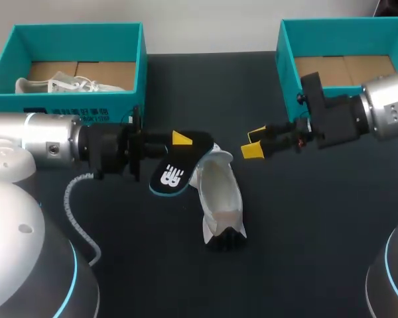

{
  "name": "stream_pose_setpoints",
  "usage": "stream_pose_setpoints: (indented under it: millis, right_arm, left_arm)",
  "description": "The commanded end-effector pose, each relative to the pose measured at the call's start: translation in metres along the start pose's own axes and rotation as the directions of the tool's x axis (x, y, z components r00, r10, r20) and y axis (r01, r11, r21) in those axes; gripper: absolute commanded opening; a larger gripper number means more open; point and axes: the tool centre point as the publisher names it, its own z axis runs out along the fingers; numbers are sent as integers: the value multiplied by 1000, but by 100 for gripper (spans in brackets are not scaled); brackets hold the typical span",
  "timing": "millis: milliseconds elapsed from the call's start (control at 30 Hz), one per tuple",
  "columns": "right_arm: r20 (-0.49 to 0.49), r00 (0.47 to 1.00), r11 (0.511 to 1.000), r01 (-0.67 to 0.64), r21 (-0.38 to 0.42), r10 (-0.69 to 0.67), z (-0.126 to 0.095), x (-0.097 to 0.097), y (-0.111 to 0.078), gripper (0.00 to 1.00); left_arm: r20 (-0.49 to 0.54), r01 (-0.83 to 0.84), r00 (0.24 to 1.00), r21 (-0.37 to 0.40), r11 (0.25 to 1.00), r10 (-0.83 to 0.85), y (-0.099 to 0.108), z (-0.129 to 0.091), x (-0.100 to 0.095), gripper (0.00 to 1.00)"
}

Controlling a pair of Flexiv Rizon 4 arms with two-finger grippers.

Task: Take the shoe out of the shoebox, open the shoe tongue, remove and reinsert the insole, then place the shoe into the shoebox

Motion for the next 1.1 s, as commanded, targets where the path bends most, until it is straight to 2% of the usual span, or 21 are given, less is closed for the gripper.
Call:
stream_pose_setpoints:
  millis: [33,67,100,167,200,233,300,333,400,533,567,633,1100]
  right_arm:
    - [18,998,995,59,75,-61,2,-6,-4,100]
    - [62,993,992,91,86,-96,1,-10,-5,100]
    - [70,988,980,128,154,-140,0,-11,-7,100]
    - [117,958,948,232,218,-261,1,-13,-8,100]
    - [107,943,925,279,257,-314,2,-14,-8,100]
    - [134,924,911,313,270,-357,4,-15,-8,100]
    - [124,891,873,385,300,-436,6,-17,-7,100]
    - [164,869,858,400,323,-467,6,-18,-10,100]
    - [165,830,822,462,333,-533,8,-20,-10,100]
    - [138,729,715,585,382,-670,13,-24,-12,100]
    - [113,684,661,628,410,-721,16,-25,-12,100]
    - [105,633,615,679,402,-767,18,-26,-12,100]
    - [105,633,615,679,402,-767,18,-26,-12,100]
  left_arm:
    - [-1,-1,1000,-2,1000,1,-1,0,1,0]
    - [-1,-1,1000,-2,1000,1,-1,0,1,0]
    - [-1,-1,1000,-2,1000,1,-1,0,1,0]
    - [-1,-1,1000,-2,1000,1,-1,0,1,0]
    - [-1,-1,1000,-2,1000,1,-1,0,1,0]
    - [-1,-1,1000,-2,1000,1,-1,0,1,0]
    - [-1,-1,1000,-2,1000,1,-1,0,1,0]
    - [-1,-1,1000,-2,1000,1,-1,0,1,0]
    - [-1,-1,1000,-2,1000,1,-1,0,1,0]
    - [-1,-1,1000,-2,1000,1,-1,0,1,0]
    - [-1,-1,1000,-2,1000,1,-1,0,1,0]
    - [-1,-1,1000,-2,1000,1,-1,0,1,0]
    - [-1,-1,1000,-2,1000,1,-1,0,1,0]
